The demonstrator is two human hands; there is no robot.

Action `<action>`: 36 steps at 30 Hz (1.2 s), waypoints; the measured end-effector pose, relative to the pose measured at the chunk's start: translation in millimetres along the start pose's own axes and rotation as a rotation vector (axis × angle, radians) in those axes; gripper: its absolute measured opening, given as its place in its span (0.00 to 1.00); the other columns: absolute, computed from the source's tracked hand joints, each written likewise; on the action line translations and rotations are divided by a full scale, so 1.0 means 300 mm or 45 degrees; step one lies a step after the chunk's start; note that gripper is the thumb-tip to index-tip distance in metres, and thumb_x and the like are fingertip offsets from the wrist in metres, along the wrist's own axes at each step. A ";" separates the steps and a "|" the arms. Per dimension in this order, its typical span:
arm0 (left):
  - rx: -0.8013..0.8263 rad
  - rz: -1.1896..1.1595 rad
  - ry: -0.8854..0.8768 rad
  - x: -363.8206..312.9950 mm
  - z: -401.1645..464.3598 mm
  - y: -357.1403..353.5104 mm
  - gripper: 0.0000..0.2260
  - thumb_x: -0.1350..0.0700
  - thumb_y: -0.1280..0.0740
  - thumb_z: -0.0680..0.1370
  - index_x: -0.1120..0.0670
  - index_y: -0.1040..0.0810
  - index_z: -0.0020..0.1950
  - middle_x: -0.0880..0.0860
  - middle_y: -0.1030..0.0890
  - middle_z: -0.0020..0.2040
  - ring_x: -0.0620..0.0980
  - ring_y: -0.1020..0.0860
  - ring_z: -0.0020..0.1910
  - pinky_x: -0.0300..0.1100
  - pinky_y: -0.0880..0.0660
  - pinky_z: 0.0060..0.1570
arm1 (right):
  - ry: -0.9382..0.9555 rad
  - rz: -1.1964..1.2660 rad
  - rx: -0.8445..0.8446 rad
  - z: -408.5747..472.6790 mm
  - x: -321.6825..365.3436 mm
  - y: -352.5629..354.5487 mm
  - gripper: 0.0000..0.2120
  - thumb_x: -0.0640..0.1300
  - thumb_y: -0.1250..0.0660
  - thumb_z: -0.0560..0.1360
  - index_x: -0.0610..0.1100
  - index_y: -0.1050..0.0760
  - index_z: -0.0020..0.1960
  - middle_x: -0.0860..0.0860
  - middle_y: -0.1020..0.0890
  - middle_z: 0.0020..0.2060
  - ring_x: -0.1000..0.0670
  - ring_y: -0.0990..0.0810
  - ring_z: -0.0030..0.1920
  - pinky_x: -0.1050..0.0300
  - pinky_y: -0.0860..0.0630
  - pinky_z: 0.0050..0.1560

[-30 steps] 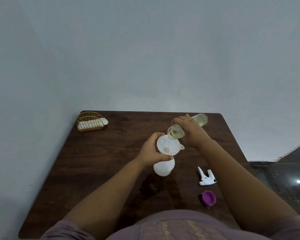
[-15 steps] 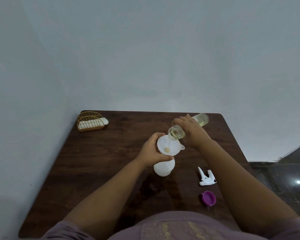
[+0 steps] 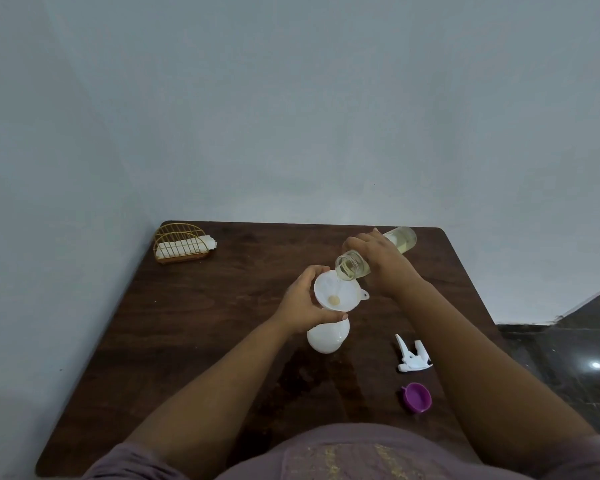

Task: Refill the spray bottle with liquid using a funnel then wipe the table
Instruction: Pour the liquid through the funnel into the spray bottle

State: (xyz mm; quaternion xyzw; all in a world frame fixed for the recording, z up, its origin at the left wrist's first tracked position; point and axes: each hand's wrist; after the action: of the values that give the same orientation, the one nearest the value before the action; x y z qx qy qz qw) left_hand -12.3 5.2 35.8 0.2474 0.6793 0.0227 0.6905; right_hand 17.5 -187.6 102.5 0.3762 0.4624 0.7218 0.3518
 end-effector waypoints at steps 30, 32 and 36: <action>0.016 0.027 0.006 -0.010 0.000 0.000 0.36 0.51 0.19 0.64 0.44 0.33 0.66 0.45 0.26 0.63 0.49 0.25 0.60 0.49 0.22 0.59 | 0.008 -0.026 -0.002 0.004 0.016 0.043 0.19 0.33 0.28 0.65 0.44 0.25 0.54 0.48 0.21 0.47 0.47 0.28 0.50 0.60 0.40 0.53; 0.013 0.028 0.009 -0.011 -0.001 0.001 0.35 0.51 0.19 0.64 0.43 0.33 0.66 0.45 0.26 0.63 0.48 0.25 0.60 0.49 0.22 0.59 | 0.004 -0.028 0.000 0.004 0.017 0.043 0.19 0.33 0.28 0.65 0.45 0.25 0.54 0.48 0.21 0.47 0.47 0.28 0.51 0.61 0.41 0.53; 0.013 0.032 0.010 -0.012 0.000 0.002 0.36 0.50 0.19 0.63 0.44 0.32 0.66 0.45 0.26 0.63 0.48 0.25 0.60 0.49 0.22 0.59 | 0.018 -0.023 -0.012 0.005 0.013 0.043 0.19 0.32 0.29 0.65 0.45 0.25 0.53 0.49 0.21 0.47 0.48 0.29 0.50 0.60 0.41 0.54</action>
State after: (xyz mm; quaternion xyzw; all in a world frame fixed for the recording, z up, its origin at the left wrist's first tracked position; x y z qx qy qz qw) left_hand -12.5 4.5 39.5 0.2596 0.6790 0.0289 0.6861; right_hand 14.9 -187.9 115.7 0.3651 0.4647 0.7235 0.3567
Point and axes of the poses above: each hand's wrist, its own z-axis towards the middle knuckle, its own y-axis out of the back of the hand, x = y × z
